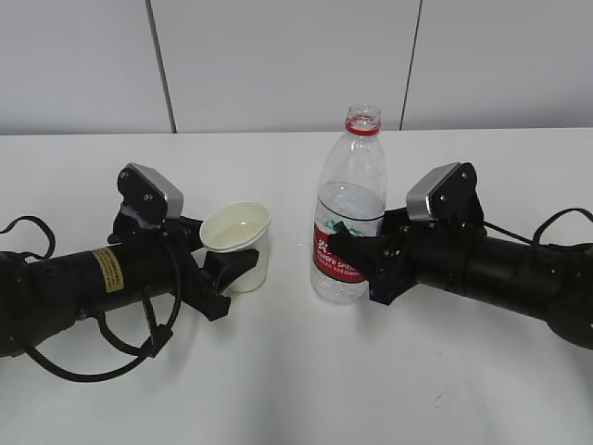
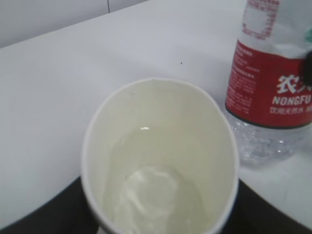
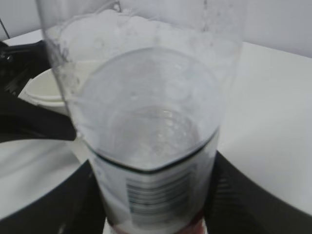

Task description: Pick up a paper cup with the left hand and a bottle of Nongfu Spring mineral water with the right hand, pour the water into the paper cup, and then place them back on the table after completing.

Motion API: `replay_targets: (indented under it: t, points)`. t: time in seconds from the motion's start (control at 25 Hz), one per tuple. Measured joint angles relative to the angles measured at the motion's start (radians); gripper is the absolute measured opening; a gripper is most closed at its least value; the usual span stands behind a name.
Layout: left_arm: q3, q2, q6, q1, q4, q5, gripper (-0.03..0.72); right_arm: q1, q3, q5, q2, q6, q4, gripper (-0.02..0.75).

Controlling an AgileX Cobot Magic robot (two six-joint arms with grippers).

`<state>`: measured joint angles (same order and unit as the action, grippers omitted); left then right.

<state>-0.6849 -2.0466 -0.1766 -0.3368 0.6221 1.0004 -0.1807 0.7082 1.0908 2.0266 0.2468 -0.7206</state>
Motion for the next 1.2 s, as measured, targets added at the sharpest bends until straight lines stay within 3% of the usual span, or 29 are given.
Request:
replay_targets:
  t: [0.6,0.76,0.92,1.2]
  points:
    - [-0.005,-0.026,0.0,0.0,-0.007,0.021,0.4,0.0,-0.017,-0.005,0.0,-0.072,-0.016,0.397]
    - [-0.005,-0.028,0.0,-0.001,-0.027,0.021,0.41,0.0,-0.017,-0.012,0.0,-0.072,-0.014,0.475]
    - [-0.005,-0.028,0.0,-0.001,-0.055,0.015,0.487,0.0,-0.017,-0.015,0.0,-0.072,-0.01,0.571]
    - [0.013,0.022,0.0,-0.001,-0.069,-0.072,0.529,0.0,-0.051,-0.015,-0.008,-0.074,0.015,0.599]
